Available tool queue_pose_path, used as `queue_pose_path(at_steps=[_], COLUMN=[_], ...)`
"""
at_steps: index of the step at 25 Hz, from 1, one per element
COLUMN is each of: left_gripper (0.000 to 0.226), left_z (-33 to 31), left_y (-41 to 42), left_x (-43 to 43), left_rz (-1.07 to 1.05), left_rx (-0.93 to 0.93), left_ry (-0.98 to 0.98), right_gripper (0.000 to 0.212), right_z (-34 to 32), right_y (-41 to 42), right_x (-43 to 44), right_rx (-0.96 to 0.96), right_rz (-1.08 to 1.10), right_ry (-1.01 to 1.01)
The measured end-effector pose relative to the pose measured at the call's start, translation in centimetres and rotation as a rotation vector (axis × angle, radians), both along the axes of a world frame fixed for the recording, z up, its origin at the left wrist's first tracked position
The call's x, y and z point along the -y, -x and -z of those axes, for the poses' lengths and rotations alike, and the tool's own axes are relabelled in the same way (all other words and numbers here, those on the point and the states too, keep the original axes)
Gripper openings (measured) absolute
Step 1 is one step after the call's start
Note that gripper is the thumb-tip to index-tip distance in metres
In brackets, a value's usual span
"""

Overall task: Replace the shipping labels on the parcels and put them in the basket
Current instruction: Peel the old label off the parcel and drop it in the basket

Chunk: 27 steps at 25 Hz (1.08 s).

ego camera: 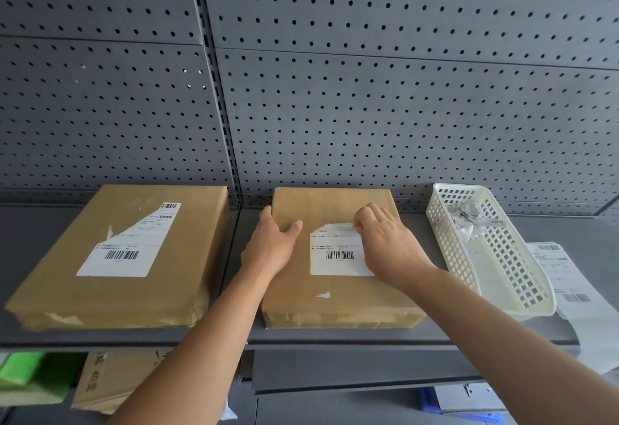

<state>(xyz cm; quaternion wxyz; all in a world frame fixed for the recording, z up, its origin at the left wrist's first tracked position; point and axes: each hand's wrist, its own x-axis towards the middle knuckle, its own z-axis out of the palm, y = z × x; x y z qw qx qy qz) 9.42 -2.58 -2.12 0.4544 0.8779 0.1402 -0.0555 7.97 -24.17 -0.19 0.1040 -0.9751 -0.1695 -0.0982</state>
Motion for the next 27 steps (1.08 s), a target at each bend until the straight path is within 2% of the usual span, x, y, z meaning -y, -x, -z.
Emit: queue_pose_path(at_steps=[5,8,11,13,18,27], left_gripper=[0.081,0.081,0.082,0.082,0.082,0.087], left_z=[0.1,0.1,0.3,0.4,0.5,1.0], left_y=[0.0,-0.1,-0.1,-0.1,-0.1,-0.3], left_x=[0.0,0.1,0.1,0.0,0.0,-0.2], left_rz=[-0.006,-0.006,-0.008,-0.009,-0.009,-0.017], left_rx=[-0.010,-0.010,0.000,0.006,0.006,0.000], left_ry=[-0.001,0.000,0.010,0.037,0.037,0.054], right_gripper=[0.011,0.033,0.045,0.038,0.017,0.020], right_z=[0.0,-0.4,0.0,0.5,1.2,1.1], right_y=[1.2,0.7,-0.3,-1.0,-1.4,-0.7], right_x=[0.4,0.4,0.7,0.6,-0.1,0.7], right_rx=[0.029,-0.044,-0.077,-0.048,0.090,0.000], right_rz=[0.008,0.013,0.018,0.027,0.047,0.035], right_ry=[-0.099,-0.249,-0.175,-0.123,-0.189,-0.263])
